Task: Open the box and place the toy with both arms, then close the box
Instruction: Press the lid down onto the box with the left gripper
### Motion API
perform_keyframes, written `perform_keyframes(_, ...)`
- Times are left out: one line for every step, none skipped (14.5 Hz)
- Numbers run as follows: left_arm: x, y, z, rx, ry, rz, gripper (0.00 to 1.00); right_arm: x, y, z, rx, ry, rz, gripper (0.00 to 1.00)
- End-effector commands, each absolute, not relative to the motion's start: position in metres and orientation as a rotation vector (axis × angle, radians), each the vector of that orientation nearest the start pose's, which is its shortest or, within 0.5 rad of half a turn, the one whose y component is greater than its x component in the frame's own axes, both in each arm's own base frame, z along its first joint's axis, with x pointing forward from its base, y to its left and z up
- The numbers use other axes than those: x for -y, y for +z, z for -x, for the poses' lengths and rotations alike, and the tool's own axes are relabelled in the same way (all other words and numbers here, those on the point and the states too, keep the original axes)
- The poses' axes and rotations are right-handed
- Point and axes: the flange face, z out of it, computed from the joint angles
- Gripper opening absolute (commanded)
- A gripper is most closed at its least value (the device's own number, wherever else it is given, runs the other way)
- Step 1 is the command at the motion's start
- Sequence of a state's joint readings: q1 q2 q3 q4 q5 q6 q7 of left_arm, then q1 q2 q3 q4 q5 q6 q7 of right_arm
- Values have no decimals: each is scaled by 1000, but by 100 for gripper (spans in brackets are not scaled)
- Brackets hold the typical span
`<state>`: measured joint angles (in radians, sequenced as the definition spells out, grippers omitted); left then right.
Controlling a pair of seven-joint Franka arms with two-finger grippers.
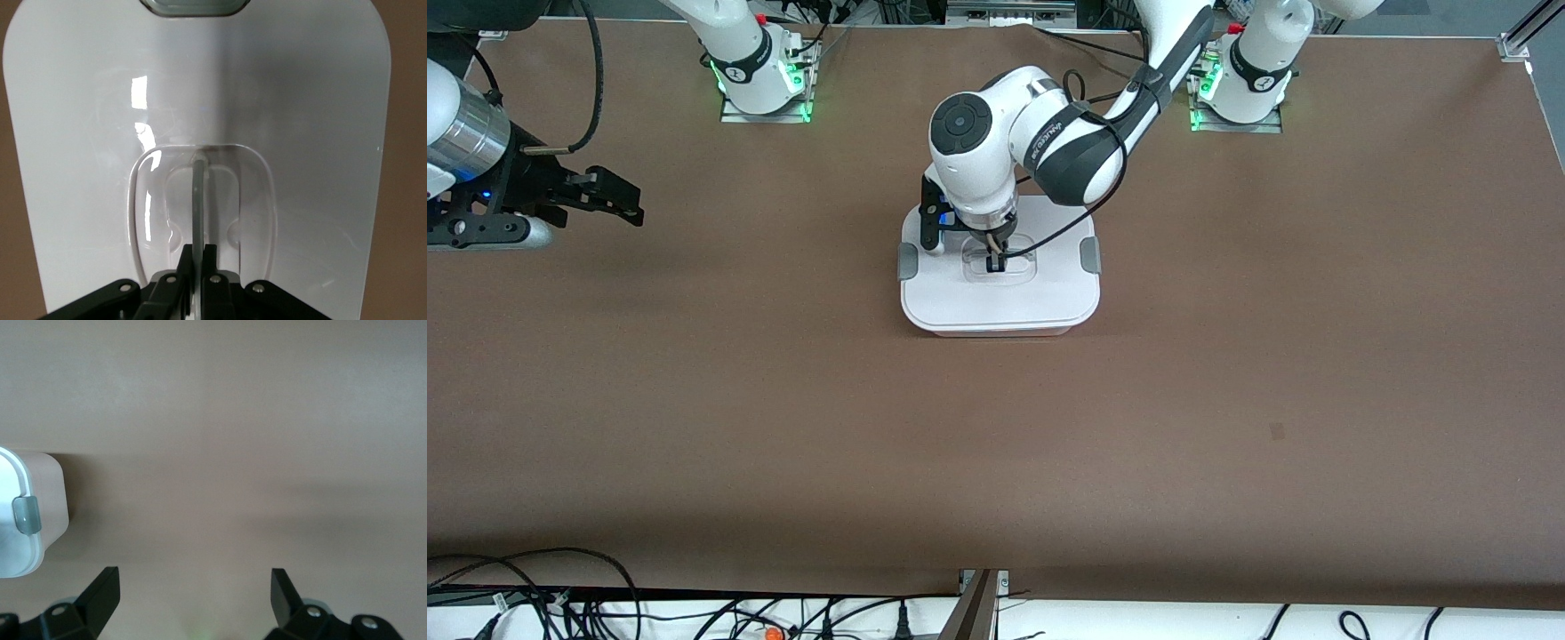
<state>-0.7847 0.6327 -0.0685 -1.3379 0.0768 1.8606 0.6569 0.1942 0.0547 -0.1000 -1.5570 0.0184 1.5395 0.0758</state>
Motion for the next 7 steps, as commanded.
perform_keyframes(520,362,-481,-2155,137,2198,0,-51,601,-563,5,122,3145,100)
perform_keyframes(519,362,-479,-2157,140,2196,0,-51,601,-563,5,125,3145,100)
perform_keyframes(518,364,-478,-2157,140,2195,0,-51,601,-563,2,125,3145,100)
perform_keyframes(516,365,-478,-2155,142,2196,0,-51,601,-563,2,125,3145,100)
perform_keyframes(517,364,-477,-2156,142,2196,0,-51,601,-563,2,125,3145,100)
perform_keyframes(517,362,-477,-2156,135,2195,0,-51,601,-563,2,125,3145,100)
perform_keyframes(517,356,-475,-2161,132,2193,0,-51,601,-563,2,125,3145,100)
